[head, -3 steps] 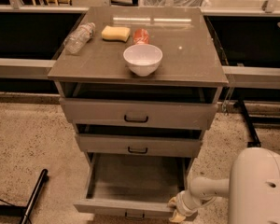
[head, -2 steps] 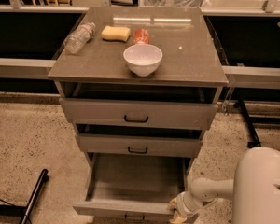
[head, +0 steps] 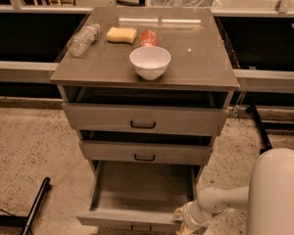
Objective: Open bottom drawer
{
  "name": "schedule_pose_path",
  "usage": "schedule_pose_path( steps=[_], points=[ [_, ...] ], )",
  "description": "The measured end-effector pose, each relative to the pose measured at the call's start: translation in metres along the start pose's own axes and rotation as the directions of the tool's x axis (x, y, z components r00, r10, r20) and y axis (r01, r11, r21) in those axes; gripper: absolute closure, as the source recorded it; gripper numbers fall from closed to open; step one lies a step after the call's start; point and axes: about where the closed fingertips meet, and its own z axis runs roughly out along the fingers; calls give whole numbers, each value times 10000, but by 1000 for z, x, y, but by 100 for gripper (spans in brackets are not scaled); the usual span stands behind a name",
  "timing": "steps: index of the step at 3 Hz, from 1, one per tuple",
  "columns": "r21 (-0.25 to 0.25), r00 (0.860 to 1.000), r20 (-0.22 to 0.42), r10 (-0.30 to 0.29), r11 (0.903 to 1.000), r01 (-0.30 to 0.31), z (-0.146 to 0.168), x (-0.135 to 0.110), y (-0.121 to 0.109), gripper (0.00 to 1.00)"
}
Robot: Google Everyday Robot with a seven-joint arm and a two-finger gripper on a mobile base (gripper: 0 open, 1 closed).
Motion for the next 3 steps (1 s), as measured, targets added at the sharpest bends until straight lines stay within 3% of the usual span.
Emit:
schedule_pose_path(
  steps=[2, 3],
  points=[
    [584, 9989, -179, -431, 9973, 440, -32, -15, -4, 16],
    [952, 9984, -349, -456, 9943, 487, -43, -17, -24, 20]
  ],
)
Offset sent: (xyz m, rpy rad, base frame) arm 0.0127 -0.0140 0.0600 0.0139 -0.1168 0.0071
